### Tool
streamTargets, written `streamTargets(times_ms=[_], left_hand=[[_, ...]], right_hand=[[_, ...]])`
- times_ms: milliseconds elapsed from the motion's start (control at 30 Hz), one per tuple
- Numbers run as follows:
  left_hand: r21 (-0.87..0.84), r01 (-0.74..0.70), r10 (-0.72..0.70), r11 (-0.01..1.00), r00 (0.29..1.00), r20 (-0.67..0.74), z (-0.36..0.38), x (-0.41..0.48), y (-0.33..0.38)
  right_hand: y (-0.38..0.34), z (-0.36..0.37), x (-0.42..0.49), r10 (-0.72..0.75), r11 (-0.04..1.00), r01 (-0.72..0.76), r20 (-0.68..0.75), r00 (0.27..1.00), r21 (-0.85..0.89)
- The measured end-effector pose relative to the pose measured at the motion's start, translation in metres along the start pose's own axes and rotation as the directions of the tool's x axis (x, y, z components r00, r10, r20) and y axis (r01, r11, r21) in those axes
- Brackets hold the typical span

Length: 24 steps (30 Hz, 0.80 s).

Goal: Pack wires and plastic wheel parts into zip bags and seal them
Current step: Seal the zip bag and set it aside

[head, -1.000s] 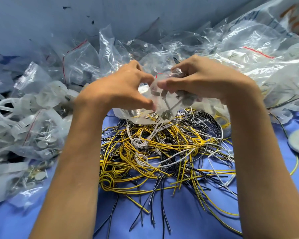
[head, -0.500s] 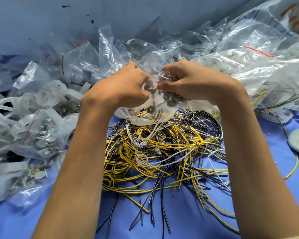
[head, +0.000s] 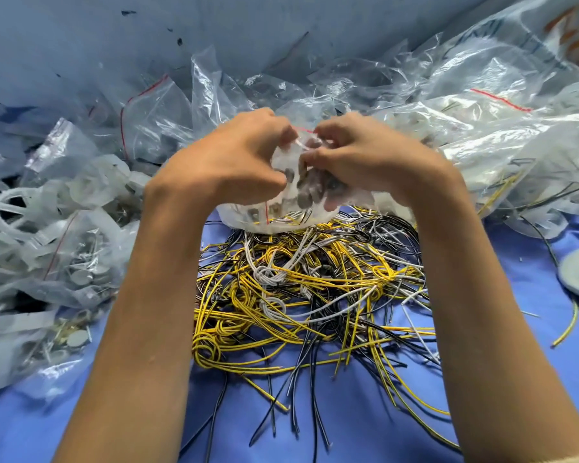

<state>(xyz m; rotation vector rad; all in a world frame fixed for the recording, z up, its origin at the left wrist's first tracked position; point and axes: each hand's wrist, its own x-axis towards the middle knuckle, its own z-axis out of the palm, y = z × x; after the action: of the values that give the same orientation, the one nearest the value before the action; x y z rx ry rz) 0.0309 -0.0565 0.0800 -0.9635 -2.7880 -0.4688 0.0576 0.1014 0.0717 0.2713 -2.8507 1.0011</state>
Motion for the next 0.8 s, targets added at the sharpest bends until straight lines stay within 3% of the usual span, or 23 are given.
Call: streamTargets(times_ms=[133, 333, 467, 533, 600, 733, 800], left_hand=[[-0.027, -0.02, 0.02, 0.999, 1.0, -0.006, -0.002, -0.001, 0.001], [-0.059, -0.054, 0.053, 0.997, 0.998, -0.028, -0.004, -0.002, 0.007], [-0.092, -0.014, 0.012, 0.996, 1.0, -0.022, -0.009, -0.007, 0.005], [-0.09, -0.008, 0.007, 0.996, 1.0, -0.008, -0.011, -0.008, 0.006], [-0.072, -0.02, 0.02, 0.997, 1.0, -0.004, -0.012, -0.008, 0.009], [-0.081, -0.06, 0.06, 0.995, 0.998, -0.006, -0.011, -0.01, 0.016], [-0.083, -0.071, 0.071, 0.994, 0.997, -0.009, -0.01, -0.01, 0.017]], right_hand=[[0.0, 0.011, -0.002, 0.065, 0.971, -0.007, 0.238, 0.969, -0.239], [-0.006, 0.018, 0.007, 0.004, 0.999, -0.002, 0.054, 0.999, -0.037], [-0.003, 0.023, 0.004, 0.024, 0.994, 0.018, 0.381, 0.924, -0.107], [-0.002, 0.024, 0.002, 0.036, 0.989, 0.033, 0.449, 0.893, -0.145], [-0.003, 0.026, 0.002, 0.061, 0.985, 0.011, 0.402, 0.914, -0.175], [-0.002, 0.039, 0.007, 0.061, 0.917, 0.062, 0.293, 0.954, -0.394], [0.0, 0.042, 0.008, 0.049, 0.926, 0.047, 0.242, 0.969, -0.376]])
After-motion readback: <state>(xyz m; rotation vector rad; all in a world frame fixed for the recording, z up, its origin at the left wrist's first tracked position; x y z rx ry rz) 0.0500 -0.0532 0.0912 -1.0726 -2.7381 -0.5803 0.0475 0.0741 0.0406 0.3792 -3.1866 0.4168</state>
